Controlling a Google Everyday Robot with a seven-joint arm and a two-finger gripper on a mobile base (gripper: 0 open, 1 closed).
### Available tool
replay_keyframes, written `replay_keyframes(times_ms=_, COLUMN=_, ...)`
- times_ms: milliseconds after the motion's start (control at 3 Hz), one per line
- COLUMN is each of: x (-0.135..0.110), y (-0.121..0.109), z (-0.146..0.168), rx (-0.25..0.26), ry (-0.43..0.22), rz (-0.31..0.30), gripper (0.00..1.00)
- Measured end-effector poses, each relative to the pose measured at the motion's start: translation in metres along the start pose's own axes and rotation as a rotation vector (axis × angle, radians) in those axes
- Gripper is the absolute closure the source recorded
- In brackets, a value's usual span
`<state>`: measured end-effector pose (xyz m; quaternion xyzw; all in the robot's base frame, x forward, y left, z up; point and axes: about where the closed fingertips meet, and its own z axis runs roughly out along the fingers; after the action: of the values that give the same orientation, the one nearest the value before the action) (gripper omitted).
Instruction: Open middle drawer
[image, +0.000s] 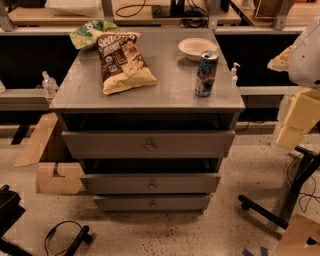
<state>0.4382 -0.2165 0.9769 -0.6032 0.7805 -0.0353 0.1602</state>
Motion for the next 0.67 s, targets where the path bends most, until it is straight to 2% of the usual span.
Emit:
replay_keyframes(times_ms=333, x=0.000, y=0.000, z=0.000, rx=0.000, ry=0.000, rz=0.000, gripper=0.00)
replay_keyframes(times_ms=667, x=0.003, y=0.003, z=0.038, rx=0.022, ry=-0.052, rz=0.016, gripper=0.00)
